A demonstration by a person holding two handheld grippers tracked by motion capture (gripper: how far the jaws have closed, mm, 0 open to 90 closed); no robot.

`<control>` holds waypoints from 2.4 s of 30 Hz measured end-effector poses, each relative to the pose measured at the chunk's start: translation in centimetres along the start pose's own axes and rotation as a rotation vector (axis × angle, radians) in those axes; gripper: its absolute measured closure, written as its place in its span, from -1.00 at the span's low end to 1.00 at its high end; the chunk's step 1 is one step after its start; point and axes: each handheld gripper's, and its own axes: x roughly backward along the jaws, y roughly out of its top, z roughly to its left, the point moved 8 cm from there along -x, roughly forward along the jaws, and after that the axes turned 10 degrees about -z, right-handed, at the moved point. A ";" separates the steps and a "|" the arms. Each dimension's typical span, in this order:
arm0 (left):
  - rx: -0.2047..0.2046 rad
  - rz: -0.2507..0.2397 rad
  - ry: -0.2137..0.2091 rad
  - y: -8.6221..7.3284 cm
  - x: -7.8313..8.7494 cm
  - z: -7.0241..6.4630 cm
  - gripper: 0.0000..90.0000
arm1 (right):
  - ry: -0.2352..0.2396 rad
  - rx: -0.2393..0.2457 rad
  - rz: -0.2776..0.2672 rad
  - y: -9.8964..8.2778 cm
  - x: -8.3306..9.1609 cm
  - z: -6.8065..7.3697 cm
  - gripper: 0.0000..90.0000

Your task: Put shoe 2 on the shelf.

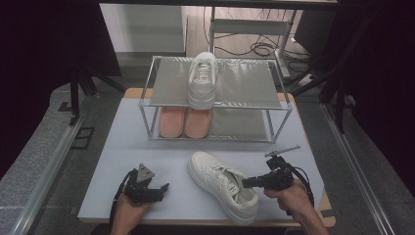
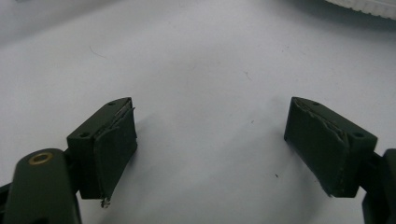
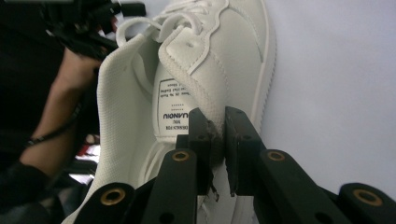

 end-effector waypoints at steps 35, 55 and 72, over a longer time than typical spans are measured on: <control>-0.002 -0.001 0.001 0.0 0.0 0.0 -0.63 | 0.229 -0.179 -0.346 5.3 6.7 2.1 0.84; -0.002 0.000 -0.001 0.0 0.0 0.0 -0.63 | 0.202 -0.233 -0.508 9.2 11.6 2.1 0.85; -0.001 -0.001 -0.001 0.0 0.0 0.0 -0.63 | 0.070 -0.277 -0.631 15.3 11.2 0.8 0.85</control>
